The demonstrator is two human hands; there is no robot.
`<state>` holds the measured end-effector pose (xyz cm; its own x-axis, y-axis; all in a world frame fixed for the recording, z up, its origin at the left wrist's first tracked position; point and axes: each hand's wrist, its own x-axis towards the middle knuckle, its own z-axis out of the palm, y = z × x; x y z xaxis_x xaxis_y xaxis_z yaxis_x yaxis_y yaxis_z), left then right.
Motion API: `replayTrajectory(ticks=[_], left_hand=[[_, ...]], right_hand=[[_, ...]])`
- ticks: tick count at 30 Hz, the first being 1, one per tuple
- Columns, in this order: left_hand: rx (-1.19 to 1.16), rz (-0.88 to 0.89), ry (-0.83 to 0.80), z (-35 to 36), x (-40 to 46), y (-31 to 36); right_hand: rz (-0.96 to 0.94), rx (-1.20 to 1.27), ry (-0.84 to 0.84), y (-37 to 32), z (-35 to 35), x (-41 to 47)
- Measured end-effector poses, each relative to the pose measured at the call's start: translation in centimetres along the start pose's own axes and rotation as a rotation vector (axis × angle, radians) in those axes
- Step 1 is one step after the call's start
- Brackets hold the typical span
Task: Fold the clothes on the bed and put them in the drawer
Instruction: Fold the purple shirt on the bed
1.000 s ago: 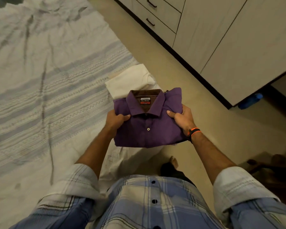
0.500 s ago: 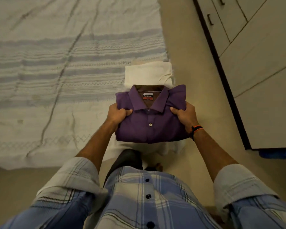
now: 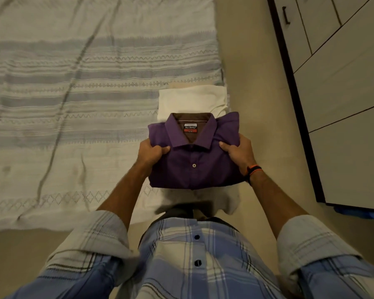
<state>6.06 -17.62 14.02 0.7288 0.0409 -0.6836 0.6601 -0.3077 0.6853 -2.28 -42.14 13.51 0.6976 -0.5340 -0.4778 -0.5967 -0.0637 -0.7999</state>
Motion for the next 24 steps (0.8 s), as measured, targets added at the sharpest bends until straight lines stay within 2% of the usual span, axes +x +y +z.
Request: replayTrajectory(ticks=[15,24], left_hand=[[0.032,-0.092,0.016,3.5,9.7,4.6],[0.018,-0.104,0.085,4.9,16.7,8.2]], right_hand=[[0.115,-0.057,-0.037,-2.6,1.7,11.1],[0.088,-0.046,-0.063,-5.4,3.7,19.1]])
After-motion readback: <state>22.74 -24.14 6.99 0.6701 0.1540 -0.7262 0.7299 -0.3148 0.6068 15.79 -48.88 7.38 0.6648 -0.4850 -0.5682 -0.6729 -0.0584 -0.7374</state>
